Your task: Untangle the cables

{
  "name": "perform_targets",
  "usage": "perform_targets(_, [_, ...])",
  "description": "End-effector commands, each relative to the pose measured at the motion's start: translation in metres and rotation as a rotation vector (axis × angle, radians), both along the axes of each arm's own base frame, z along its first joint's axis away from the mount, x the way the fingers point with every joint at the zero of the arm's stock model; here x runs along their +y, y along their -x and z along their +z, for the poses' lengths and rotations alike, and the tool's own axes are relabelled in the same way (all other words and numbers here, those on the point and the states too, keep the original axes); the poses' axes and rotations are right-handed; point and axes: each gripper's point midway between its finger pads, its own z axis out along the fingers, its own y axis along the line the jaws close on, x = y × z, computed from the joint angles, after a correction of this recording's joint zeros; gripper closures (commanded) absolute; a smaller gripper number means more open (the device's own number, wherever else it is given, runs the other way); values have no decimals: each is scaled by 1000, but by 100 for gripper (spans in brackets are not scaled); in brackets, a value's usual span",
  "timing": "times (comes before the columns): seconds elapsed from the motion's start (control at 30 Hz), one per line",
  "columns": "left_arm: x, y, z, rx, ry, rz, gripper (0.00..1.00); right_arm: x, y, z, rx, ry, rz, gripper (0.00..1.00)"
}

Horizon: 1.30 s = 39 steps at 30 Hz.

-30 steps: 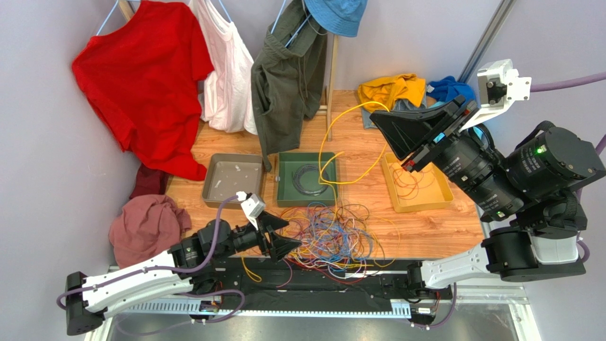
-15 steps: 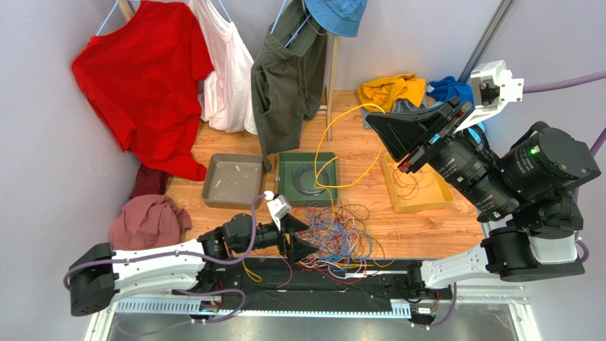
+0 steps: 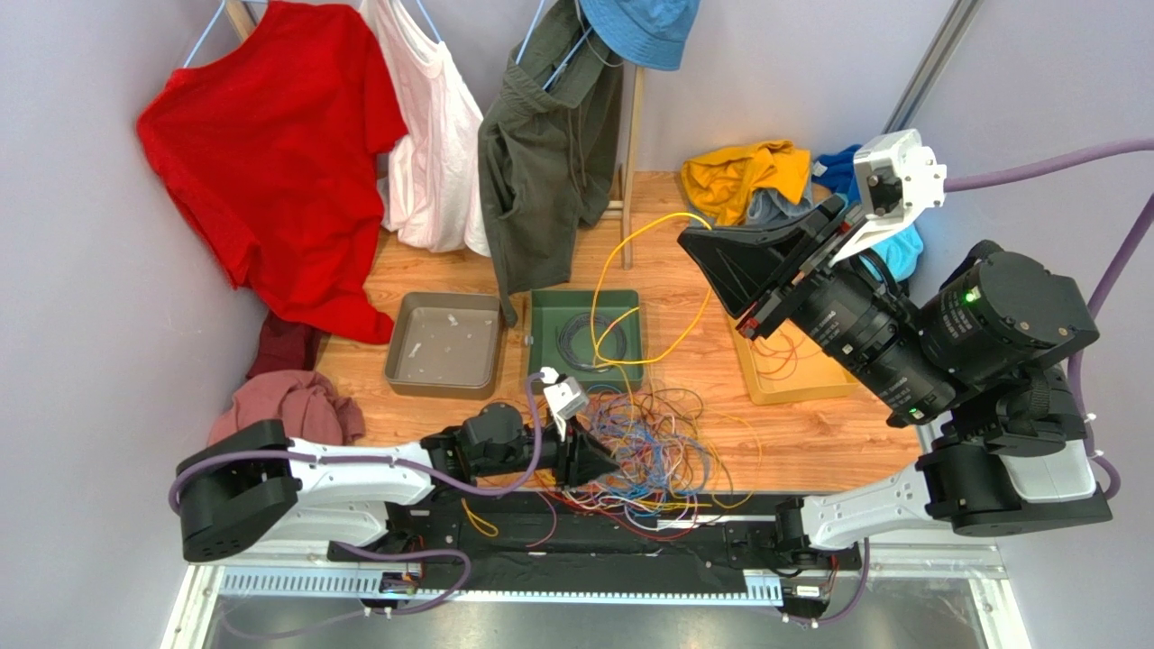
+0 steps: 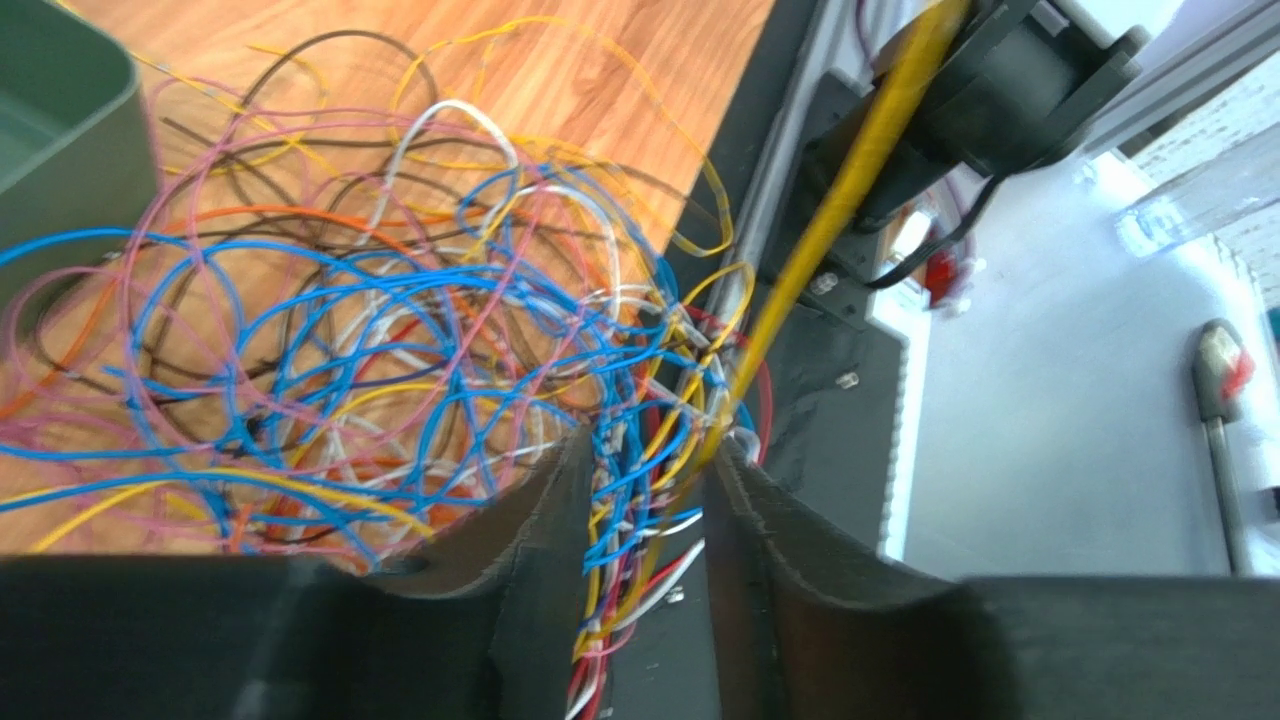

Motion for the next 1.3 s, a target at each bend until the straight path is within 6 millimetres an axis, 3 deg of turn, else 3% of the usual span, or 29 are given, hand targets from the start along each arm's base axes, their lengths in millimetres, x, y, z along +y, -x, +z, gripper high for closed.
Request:
perform_targets(0.0, [-10,-6,51,-25,124,20,100,-13,0,1,-7,-18,-4,100])
perform_targets(0.03, [-8,-7,55,-9,118,39,100,-10,0,-6,-2,-1,-6,100])
perform_targets(0.07, [-9,-8,72,-2,135,44,100,-15,-1,-8,2,-9,-11,100])
perform_targets(0.13, [6,-8,77,42,51,88,100,-12,-2,-25,14,23,-20,100])
perform_targets(0.17, [8,-12,106,48,69,121,100,-20,-4,-27,20,11,-36,100])
perform_targets(0.2, [27,-13,102,66,-20,171,100,-21,-5,-35,27,23,-44,100])
perform_targets(0.23, [35,-14,112,59,-35,190,100,-20,-5,-50,38,34,-50,100])
perform_targets(0.27, [43,-21,143,27,-8,237,100,-17,-6,-61,47,48,-57,100])
perform_targets(0.33, [72,-20,159,14,-34,295,100,-16,-7,-75,58,56,-66,100])
perform_targets(0.37, [86,-28,185,-10,4,368,100,-7,-8,-97,74,97,-70,100])
perform_targets(0.43, [115,-31,198,-24,-12,445,100,0,-8,-116,86,135,-78,100])
perform_targets(0.47, [132,-37,221,-46,20,514,100,5,-9,-131,96,162,-85,100])
perform_targets(0.53, [152,-41,221,-62,-46,576,100,14,-9,-143,101,186,-81,100])
perform_targets(0.63, [171,-51,243,-89,-70,671,100,32,-12,-156,95,232,-86,100])
perform_targets(0.77, [157,-67,245,-113,-151,711,100,53,-34,-174,148,247,-97,100])
perform_targets(0.83, [151,-77,247,-118,-164,737,100,61,-58,-188,188,230,-126,100])
perform_targets(0.93, [128,-96,239,-68,-158,716,100,68,-88,-199,196,195,-188,100])
perform_targets(0.97, [107,-98,240,-40,-119,649,100,70,-94,-201,196,188,-196,100])
perform_targets(1.0, [100,-102,238,-26,-107,634,100,67,-106,-203,199,180,-225,100])
perform_targets(1.13, [72,-131,215,-26,-141,628,100,76,-134,-218,200,183,-257,100])
perform_targets(1.23, [48,-149,198,-43,-163,608,100,78,-155,-239,217,183,-268,100])
perform_targets(1.27, [39,-156,194,-46,-156,603,100,78,-160,-254,242,189,-269,100])
